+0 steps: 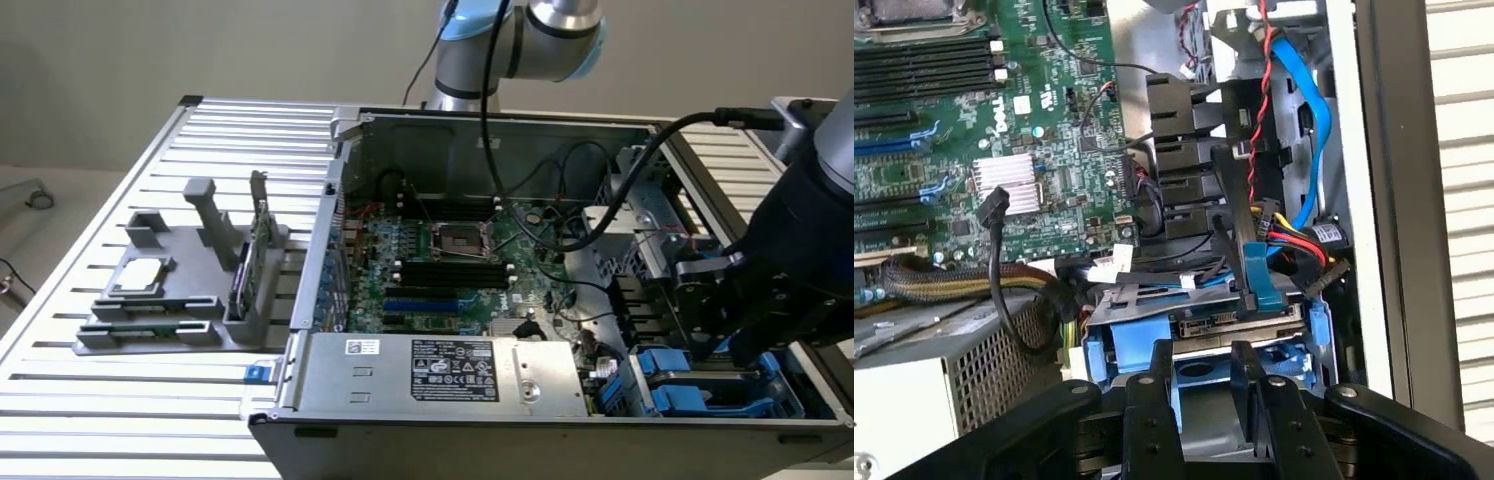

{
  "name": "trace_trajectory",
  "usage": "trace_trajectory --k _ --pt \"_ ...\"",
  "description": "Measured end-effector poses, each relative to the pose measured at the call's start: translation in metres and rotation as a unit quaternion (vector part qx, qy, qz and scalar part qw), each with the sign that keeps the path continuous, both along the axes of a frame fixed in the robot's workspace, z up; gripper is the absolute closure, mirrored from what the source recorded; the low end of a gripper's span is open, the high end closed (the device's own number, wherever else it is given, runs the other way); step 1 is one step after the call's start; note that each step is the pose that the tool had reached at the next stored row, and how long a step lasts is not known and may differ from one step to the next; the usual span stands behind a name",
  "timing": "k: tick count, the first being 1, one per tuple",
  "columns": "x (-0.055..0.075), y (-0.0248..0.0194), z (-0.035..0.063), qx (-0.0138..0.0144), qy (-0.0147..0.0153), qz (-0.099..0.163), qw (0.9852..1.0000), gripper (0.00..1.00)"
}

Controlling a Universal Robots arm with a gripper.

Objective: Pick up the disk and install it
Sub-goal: 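Insert the first disk wire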

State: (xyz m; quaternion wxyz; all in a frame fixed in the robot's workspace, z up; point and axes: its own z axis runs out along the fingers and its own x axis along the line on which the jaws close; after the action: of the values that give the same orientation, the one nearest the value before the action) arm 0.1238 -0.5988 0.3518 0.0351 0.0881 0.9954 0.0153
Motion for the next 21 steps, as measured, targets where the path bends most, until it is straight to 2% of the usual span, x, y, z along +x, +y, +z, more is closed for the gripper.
trace_trajectory --k 5,10,15,21 --pt "0.0000 0.0000 -0.0005 0.0000 0.0000 -0.045 0.9990 0.63" --pt "0.0000 0.0000 -0.0010 0.0000 0.0000 -0.090 0.9959 0.63" --pt "0.0000 0.0000 -0.0015 0.0000 0.0000 -0.135 0.9908 0.63" --pt "0.0000 0.0000 -0.0020 0.0000 0.0000 -0.185 0.9827 0.63"
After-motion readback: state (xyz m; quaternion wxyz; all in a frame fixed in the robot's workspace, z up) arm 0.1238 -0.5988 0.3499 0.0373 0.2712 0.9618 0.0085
